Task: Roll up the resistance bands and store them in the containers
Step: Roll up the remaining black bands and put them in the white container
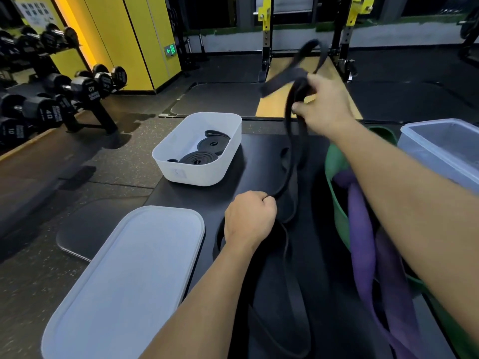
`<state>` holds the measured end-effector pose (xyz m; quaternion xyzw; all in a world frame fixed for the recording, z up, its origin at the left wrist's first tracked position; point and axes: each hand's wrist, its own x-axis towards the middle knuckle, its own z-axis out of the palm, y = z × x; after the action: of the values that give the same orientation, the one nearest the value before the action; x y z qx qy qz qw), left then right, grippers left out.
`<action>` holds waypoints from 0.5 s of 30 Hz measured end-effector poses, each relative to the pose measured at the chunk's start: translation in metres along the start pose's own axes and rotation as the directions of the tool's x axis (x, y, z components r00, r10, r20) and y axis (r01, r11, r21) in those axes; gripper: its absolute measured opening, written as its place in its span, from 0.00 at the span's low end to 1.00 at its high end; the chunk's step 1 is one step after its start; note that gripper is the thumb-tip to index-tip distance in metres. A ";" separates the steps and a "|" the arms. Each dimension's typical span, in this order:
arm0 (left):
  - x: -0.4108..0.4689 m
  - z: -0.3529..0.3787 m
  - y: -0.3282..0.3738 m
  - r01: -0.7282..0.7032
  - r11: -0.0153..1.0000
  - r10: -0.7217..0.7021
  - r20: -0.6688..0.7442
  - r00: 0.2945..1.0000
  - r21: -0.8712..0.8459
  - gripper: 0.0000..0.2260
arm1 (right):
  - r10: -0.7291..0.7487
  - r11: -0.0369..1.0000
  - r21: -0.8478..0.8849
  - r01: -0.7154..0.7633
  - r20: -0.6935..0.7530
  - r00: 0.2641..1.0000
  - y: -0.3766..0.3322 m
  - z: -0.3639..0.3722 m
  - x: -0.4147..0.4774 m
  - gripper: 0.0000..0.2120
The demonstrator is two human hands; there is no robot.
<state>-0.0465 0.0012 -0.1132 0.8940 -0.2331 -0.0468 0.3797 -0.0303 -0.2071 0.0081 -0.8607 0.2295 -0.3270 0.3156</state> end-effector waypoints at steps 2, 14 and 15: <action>-0.001 0.000 0.000 -0.005 1.000 0.005 0.000 1.000 -0.020 0.15 | 0.070 0.996 -0.073 -0.056 0.214 0.974 0.011 0.005 -0.004 0.27; -0.001 0.003 -0.002 -0.027 0.999 0.026 -0.021 0.999 -0.019 0.12 | 0.071 0.903 -0.426 0.058 0.280 0.957 0.051 0.031 -0.041 0.43; -0.001 0.003 -0.002 -0.027 0.999 0.027 -0.019 0.999 -0.016 0.12 | 0.134 0.845 -0.531 0.066 0.329 0.935 0.048 0.030 -0.038 0.41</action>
<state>-0.0472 0.0013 -0.1171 0.8880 -0.2413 -0.0351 0.3899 -0.0443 -0.2059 -0.0590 -0.9544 0.2663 -0.0842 0.1058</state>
